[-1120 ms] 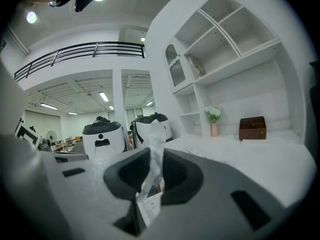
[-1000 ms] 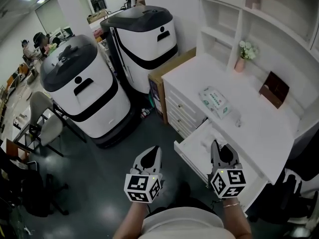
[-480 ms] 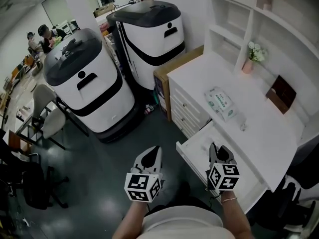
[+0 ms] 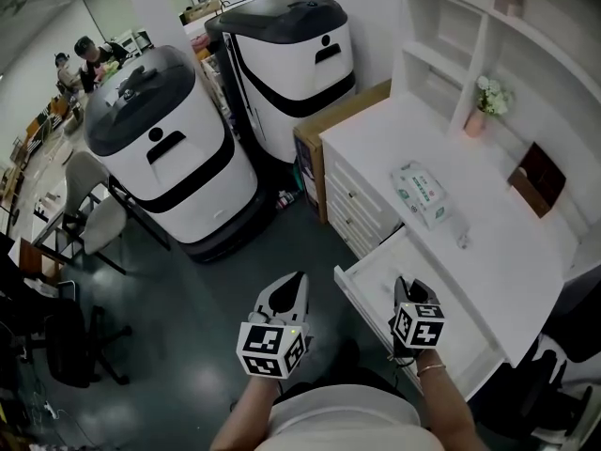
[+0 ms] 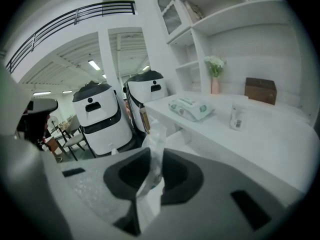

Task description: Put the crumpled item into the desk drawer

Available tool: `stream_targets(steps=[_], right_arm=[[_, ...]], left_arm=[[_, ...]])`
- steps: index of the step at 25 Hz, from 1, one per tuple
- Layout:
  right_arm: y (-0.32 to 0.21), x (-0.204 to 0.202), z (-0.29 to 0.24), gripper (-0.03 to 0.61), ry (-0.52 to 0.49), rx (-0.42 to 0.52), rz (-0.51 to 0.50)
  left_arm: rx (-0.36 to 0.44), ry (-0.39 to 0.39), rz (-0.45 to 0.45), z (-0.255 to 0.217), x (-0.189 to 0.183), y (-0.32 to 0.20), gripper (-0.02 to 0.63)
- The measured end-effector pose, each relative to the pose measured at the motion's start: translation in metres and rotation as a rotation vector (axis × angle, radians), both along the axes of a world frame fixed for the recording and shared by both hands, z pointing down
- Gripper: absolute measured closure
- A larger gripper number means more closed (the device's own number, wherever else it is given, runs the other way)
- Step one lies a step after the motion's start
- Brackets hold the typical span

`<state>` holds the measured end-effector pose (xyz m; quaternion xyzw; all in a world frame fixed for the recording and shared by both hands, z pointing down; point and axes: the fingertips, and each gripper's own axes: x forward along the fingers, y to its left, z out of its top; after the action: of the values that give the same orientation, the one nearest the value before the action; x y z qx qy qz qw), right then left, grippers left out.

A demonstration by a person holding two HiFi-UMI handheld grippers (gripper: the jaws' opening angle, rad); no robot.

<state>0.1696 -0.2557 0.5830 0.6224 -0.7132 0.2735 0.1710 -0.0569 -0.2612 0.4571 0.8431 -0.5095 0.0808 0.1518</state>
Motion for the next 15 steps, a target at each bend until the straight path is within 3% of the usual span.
stream_targets(steps=[15], right_arm=[[0.002, 0.009, 0.078, 0.526, 0.024, -0.236, -0.048]], left_arm=[[-0.029, -0.016, -0.029, 0.012, -0.004, -0.01, 0.62]])
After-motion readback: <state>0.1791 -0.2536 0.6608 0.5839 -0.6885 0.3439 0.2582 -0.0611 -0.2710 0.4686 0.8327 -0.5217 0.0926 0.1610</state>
